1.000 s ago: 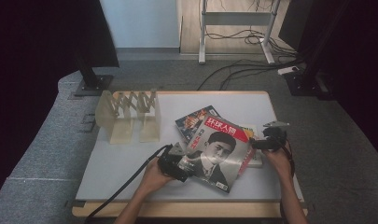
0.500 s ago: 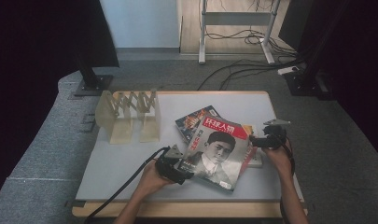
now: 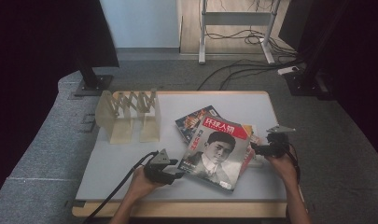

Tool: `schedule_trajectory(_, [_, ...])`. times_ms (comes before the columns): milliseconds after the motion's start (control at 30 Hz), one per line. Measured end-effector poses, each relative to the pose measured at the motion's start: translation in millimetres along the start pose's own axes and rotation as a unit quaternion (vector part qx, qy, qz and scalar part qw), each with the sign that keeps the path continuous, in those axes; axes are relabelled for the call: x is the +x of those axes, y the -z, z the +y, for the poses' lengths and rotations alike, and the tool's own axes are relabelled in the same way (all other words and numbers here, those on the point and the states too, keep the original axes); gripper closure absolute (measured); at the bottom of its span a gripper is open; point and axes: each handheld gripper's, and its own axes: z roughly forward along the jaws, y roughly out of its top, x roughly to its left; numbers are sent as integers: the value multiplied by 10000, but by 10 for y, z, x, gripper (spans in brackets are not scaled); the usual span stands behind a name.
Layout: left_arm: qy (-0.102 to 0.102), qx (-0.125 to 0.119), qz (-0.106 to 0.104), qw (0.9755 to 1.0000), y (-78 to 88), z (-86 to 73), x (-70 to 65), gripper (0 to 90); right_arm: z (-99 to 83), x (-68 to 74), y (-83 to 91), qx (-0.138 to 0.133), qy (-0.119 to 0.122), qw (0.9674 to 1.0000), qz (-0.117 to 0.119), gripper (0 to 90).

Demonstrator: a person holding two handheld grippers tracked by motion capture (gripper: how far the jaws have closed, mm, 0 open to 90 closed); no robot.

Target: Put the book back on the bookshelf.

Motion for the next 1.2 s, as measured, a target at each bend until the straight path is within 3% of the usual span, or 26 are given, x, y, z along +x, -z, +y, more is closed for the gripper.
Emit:
schedule_trajectory(100, [-54,-10,9,10000,-8,-5,-16,565,-19,6,48,-26,3,10000,18,55])
schedule_trajectory(200, [-35,-3,72,10000,-39,-1,-4,596,-38,-1,77,-24,15,10000,26,61])
schedule_trajectory(567, [-76,-34,39,10000,-198,129,-1,584,-70,-75,133,8,-42,10000,-10,63])
schedule_trajectory(1067, [93,-137,60,9998,-409,287,91,570,-29,-70,144,40,12,10000,18,65])
schedule_trajectory(1200, [23,-119,196,9997,-347,324,98,489,-32,-71,142,64,23,10000,21,65])
